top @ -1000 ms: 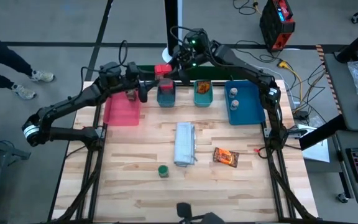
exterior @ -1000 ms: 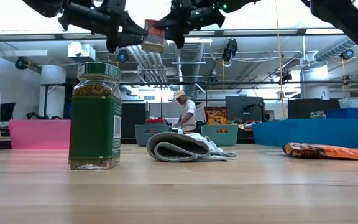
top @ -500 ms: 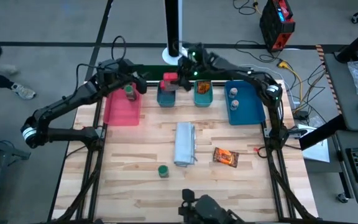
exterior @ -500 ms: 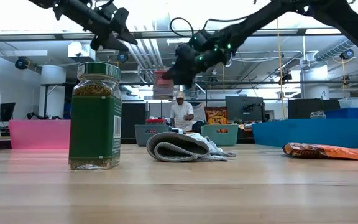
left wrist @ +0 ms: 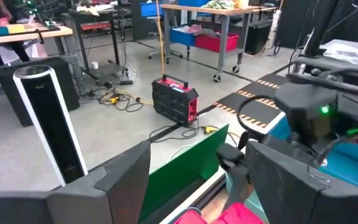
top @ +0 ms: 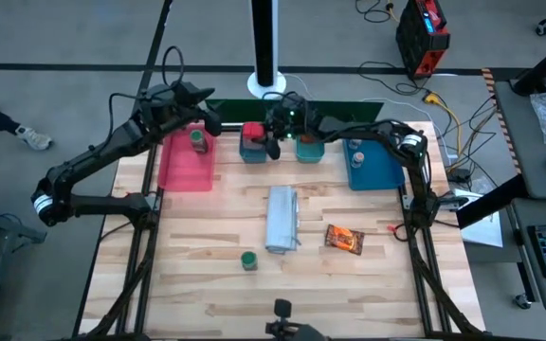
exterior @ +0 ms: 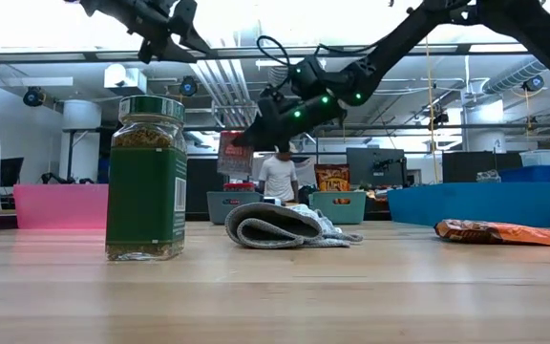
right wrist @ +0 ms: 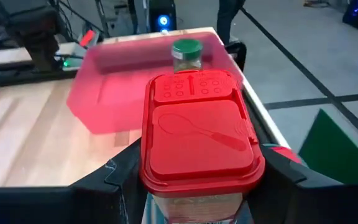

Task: Sort spices by type
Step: Put the red seasoning can into the dark green bin

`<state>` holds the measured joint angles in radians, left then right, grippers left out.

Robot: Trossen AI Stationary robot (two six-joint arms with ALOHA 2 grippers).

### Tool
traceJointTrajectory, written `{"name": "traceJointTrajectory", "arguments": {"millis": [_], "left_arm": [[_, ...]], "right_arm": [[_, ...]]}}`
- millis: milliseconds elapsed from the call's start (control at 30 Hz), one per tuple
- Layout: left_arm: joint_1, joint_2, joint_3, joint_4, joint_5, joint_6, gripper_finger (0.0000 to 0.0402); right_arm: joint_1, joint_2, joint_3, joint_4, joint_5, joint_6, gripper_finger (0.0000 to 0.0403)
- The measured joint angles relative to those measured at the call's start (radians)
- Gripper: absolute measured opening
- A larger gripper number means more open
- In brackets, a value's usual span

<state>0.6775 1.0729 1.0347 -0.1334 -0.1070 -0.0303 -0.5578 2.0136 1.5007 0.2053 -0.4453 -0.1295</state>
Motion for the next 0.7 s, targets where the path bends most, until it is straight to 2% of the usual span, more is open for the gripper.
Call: {"name": "traceJointTrajectory", "arguments": {"millis": [200,700], "left_arm": [[0.0,0.002,-0.001,-0.006,-0.012,0.0,0.0247],[0.001,0.005,-0.001,-0.006,-0.017,-0.017,0.0247]], "right_arm": [[0.005,0.0,-0.071,0.097,0.063,0.015,0.0198],[0.019,0.007,-0.13,0.13,0.061,-0.098,0.0198]]}}
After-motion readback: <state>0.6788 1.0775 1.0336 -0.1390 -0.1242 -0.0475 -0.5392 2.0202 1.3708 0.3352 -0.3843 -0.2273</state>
